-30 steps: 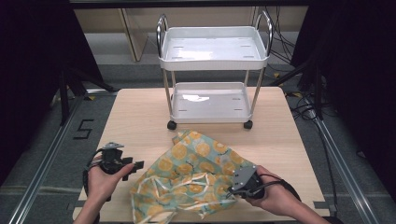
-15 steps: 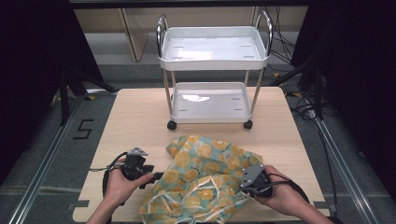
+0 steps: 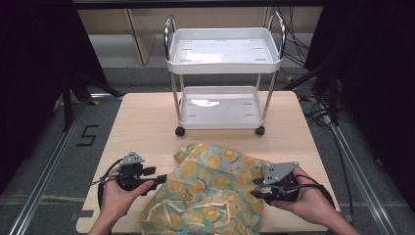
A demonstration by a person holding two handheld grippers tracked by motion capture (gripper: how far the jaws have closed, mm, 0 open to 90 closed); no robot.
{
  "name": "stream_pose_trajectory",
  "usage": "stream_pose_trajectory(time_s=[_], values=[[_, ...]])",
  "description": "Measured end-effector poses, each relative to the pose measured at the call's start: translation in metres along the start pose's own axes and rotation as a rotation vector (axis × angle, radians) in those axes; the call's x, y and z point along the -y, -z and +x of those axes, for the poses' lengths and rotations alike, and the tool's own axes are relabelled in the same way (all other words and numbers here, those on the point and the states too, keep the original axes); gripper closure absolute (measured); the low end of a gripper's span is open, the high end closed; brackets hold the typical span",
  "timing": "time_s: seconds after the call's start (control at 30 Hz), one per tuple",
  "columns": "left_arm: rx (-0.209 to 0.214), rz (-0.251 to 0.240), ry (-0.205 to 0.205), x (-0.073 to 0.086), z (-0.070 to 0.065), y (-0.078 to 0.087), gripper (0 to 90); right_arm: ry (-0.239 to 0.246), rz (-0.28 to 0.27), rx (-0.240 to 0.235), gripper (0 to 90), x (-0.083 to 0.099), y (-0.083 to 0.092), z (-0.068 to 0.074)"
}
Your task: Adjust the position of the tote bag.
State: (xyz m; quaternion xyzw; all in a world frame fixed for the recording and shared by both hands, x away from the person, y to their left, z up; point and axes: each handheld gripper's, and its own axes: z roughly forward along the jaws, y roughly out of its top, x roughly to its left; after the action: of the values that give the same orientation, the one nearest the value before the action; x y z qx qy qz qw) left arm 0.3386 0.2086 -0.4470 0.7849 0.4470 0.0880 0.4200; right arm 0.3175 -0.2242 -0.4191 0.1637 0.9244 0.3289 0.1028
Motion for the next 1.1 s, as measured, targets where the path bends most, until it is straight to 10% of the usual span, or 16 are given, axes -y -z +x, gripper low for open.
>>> stream_pose_trajectory(time_s=[0.43,1.1], values=[[0.018,-0.107,-0.043,0.005,-0.014,0.005,52.0,-0.061,-0.126,0.033,64.4,-0.003,-0.020,-0.004],[0.055,-0.093,-0.111,0.008,-0.028,0.005,43.2,-0.133,-0.163,0.039,69.0,0.009,-0.023,0.001]])
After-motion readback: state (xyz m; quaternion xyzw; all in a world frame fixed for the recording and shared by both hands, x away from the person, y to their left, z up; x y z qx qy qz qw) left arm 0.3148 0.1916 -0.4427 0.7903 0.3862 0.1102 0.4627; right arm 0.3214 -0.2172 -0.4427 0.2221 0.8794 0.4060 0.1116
